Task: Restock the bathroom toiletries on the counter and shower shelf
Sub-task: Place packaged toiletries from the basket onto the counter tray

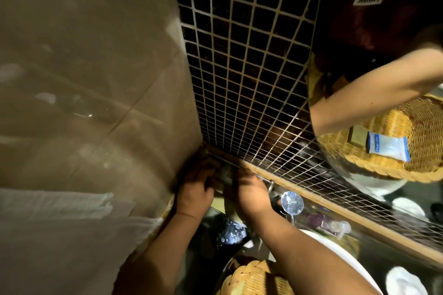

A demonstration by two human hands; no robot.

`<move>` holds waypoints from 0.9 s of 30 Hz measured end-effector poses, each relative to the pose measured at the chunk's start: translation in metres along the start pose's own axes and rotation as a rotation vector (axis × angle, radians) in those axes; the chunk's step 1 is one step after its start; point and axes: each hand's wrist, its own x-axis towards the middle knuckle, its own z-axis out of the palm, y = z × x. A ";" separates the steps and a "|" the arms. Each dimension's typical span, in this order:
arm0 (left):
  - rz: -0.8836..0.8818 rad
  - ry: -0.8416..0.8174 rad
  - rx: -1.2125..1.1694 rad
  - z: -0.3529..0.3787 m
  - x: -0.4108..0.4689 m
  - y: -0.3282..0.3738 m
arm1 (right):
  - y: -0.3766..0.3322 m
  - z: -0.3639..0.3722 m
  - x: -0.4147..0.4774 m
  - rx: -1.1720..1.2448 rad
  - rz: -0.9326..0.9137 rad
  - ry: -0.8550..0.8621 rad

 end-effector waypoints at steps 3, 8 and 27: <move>-0.090 -0.020 -0.066 -0.002 -0.016 -0.003 | -0.003 0.000 -0.002 0.004 -0.059 -0.038; -0.109 -0.038 -0.085 -0.005 -0.026 -0.005 | -0.014 0.000 -0.010 -0.126 -0.203 -0.069; 0.004 -0.159 0.111 0.006 0.006 0.010 | 0.001 0.001 -0.023 -0.364 -0.247 -0.143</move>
